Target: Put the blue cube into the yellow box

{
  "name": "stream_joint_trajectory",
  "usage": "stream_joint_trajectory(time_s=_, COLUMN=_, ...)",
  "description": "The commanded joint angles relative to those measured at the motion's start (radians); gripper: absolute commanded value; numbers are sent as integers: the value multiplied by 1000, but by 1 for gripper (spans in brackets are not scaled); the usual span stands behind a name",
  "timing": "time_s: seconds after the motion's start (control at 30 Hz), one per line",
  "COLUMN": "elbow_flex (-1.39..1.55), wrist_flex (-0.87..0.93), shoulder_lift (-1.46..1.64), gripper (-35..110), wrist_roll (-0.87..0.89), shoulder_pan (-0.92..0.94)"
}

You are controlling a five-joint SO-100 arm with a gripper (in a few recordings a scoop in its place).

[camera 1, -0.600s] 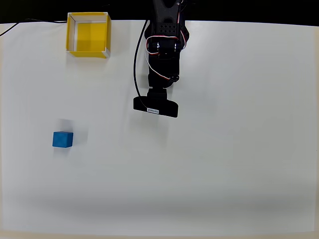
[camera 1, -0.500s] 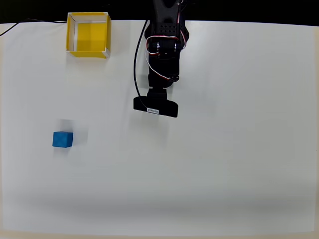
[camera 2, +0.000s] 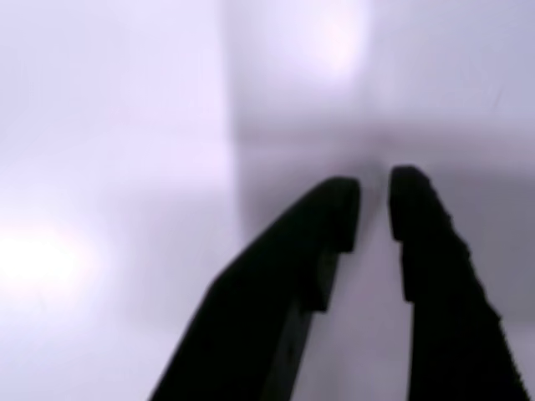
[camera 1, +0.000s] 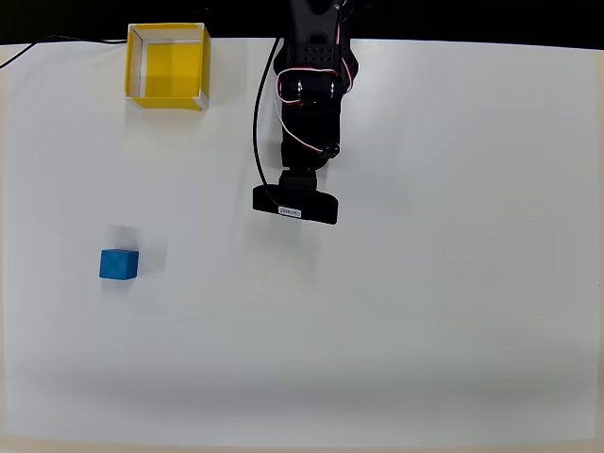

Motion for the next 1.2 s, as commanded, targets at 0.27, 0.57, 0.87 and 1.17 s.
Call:
stream_joint_trajectory(time_s=0.27, elbow_flex=-199, wrist_flex=-715, shoulder_lift=-459, gripper=21, wrist_roll=48, shoulder_pan=272)
stream_joint_trajectory(time_s=0.57, elbow_flex=-213, wrist_flex=-1483, shoulder_lift=-940, gripper=42, wrist_roll=104, shoulder_pan=540)
stream_joint_trajectory(time_s=0.87, elbow_flex=-426, wrist_flex=-1598, shoulder_lift=-1282, gripper=45, wrist_roll=8, shoulder_pan=750)
stream_joint_trajectory(time_s=1.17, elbow_flex=-712, wrist_flex=-1658, shoulder_lift=-1603, gripper=46, wrist_roll=21, shoulder_pan=884)
